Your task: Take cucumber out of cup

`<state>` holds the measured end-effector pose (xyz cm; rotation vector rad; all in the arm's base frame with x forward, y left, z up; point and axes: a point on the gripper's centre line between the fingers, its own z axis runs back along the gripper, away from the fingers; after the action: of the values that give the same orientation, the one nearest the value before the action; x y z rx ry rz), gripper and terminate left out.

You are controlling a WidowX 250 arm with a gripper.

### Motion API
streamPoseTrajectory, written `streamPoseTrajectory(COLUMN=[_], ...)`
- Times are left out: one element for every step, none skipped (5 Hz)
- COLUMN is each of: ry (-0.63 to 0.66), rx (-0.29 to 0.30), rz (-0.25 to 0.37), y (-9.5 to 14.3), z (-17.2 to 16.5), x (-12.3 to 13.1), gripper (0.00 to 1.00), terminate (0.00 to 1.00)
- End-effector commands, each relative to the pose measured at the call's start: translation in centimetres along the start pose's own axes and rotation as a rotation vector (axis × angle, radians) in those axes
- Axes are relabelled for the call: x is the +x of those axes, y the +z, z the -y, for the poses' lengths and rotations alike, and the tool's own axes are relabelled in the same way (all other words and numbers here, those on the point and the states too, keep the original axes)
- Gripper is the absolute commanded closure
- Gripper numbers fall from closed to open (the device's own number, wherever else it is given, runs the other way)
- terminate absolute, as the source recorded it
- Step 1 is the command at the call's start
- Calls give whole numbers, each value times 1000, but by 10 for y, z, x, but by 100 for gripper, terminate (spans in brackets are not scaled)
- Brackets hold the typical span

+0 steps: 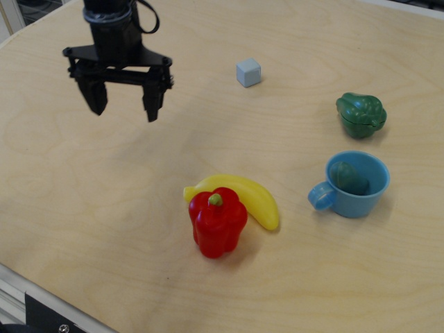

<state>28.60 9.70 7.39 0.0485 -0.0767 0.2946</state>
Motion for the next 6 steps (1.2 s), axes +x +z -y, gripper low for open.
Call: streamPoseTrajectory(ry=[-259,-454,-598,-711,-783,-829], rx=[-24,-33,-60,-94,-127,-136], rz=[78,77,93,103,88,61], y=[40,51,59,62,57,47], z=[54,93,125,155,174,184], x=[19,13,2,-13,-27,-42], gripper=[0,0,0,0,0,0], terminate=[0,0,0,0,0,0])
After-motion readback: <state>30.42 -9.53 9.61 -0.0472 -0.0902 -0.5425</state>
